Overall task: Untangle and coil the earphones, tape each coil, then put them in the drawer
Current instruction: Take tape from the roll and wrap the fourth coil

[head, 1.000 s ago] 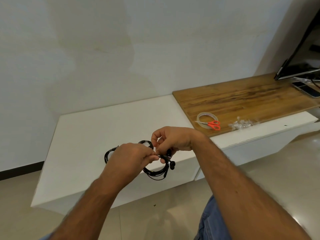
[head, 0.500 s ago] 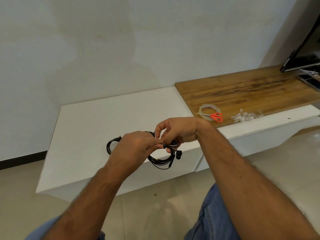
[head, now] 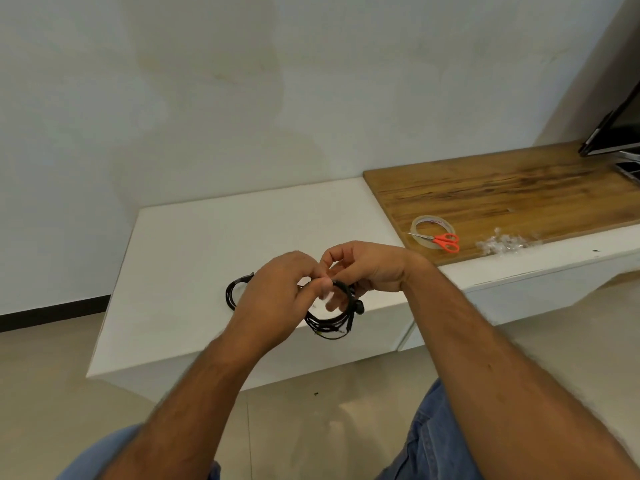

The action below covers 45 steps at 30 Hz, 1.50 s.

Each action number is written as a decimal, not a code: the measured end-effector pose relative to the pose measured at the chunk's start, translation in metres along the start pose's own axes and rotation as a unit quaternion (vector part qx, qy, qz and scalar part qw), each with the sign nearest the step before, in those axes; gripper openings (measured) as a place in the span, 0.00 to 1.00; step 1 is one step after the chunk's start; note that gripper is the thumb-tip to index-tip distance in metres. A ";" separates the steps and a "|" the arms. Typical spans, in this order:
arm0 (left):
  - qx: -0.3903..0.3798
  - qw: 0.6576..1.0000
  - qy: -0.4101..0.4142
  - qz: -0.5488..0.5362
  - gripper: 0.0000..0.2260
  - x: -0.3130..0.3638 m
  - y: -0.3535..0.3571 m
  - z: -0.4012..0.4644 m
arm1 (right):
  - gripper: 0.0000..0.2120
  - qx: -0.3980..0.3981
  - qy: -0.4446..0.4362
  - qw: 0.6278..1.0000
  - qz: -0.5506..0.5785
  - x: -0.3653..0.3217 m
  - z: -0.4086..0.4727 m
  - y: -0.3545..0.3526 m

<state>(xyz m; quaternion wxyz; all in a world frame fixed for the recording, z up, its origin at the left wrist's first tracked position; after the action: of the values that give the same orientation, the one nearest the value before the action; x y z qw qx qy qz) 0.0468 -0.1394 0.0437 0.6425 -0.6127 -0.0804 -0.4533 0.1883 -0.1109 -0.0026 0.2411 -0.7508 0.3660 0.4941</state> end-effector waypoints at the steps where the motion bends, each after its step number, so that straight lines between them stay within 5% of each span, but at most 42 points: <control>1: -0.001 0.999 -0.047 -0.013 0.07 -0.006 0.001 0.000 | 0.07 0.042 -0.003 0.999 -0.024 -0.001 0.001 -0.005; 6: -0.006 0.968 -0.211 -0.135 0.10 -0.033 0.006 -0.001 | 0.03 0.224 -0.106 0.962 -0.115 -0.027 -0.002 -0.017; 11: 0.015 0.922 -0.304 -0.240 0.10 -0.050 0.005 -0.004 | 0.06 0.198 -0.126 0.944 -0.232 -0.045 -0.004 0.009; 15: 0.031 0.872 -0.366 -0.323 0.09 -0.059 0.004 -0.009 | 0.07 0.202 -0.093 0.892 -0.394 -0.043 0.003 0.028; 26: 0.032 0.780 -0.437 -0.448 0.06 -0.074 -0.002 -0.014 | 0.08 0.227 -0.148 0.826 -0.495 -0.054 0.009 0.051; 32: 0.035 0.791 -0.429 -0.435 0.05 -0.072 -0.007 -0.014 | 0.06 0.262 -0.178 0.813 -0.489 -0.057 0.008 0.048; 38: 0.018 0.913 -0.343 -0.219 0.08 -0.066 -0.012 -0.008 | 0.06 0.278 -0.153 0.802 -0.507 -0.050 0.010 0.043; 45: -0.024 0.949 -0.281 -0.143 0.08 -0.058 -0.012 -0.001 | 0.04 0.289 -0.116 0.884 -0.349 -0.041 0.006 0.025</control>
<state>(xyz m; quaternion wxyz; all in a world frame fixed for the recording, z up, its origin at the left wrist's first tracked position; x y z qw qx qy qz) 0.0048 -0.1106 0.0143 0.5070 -0.7128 -0.3335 -0.3516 0.1550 -0.1096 0.0329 0.6455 -0.6639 0.1762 0.3339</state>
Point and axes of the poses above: each hand's wrist, its own z-axis towards the middle knuckle, its own y-axis out of the palm, x = y × z, the point moved 6 cm from there along z, towards the middle knuckle, and after that the axes turned 2 degrees about -z, right-handed, at the moved point
